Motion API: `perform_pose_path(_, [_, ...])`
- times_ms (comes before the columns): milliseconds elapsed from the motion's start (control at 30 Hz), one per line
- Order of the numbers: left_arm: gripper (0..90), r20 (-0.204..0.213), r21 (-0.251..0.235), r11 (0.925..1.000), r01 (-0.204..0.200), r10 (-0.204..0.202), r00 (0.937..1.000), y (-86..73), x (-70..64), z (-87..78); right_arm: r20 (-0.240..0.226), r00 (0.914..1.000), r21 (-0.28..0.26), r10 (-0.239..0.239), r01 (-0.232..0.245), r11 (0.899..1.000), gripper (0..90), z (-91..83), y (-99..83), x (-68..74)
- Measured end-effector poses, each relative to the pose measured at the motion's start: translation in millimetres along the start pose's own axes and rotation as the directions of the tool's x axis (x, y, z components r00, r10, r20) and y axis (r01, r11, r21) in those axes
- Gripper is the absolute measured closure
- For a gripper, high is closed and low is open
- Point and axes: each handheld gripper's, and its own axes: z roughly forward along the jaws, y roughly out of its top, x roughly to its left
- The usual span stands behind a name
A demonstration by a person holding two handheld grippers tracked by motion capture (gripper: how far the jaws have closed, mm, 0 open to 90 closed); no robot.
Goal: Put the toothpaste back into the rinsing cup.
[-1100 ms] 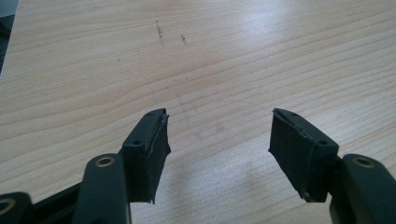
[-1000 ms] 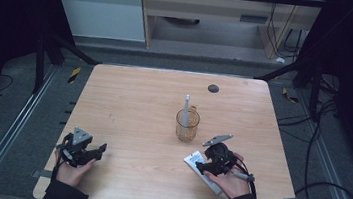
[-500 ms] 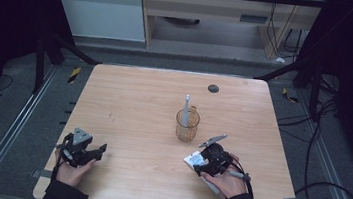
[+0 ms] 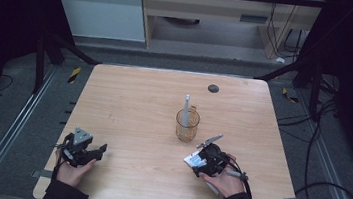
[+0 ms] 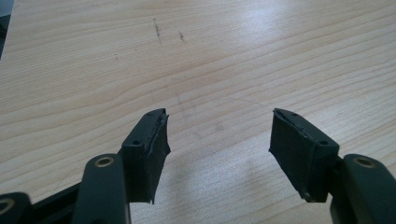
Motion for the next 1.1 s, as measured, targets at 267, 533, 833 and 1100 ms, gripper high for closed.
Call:
perform_pose_path(267, [36.3,0.001,0.001,1.0,0.002,-0.002,1.0,-0.1,0.4,0.2,-0.01,1.0,0.02,0.003,-0.003,1.0,37.0,5.2,2.4,-1.5])
perform_pose_path(533, [36.3,0.003,0.004,1.0,0.0,0.0,1.0,-0.1,0.4,0.4,-0.003,1.0,0.032,-0.008,0.008,0.999,37.9,9.5,3.5,-0.2])
perform_pose_path(833, [36.3,0.004,0.003,1.0,0.002,-0.002,1.0,-0.2,0.6,0.1,0.019,0.9998,0.032,0.002,-0.002,0.999,40.9,9.2,2.4,4.0])
perform_pose_path(1100, [36.3,0.003,0.003,1.0,0.002,-0.002,1.0,-0.2,0.4,0.3,0.012,0.9999,0.031,0.005,-0.006,1.0,50.7,6.4,2.8,2.8])
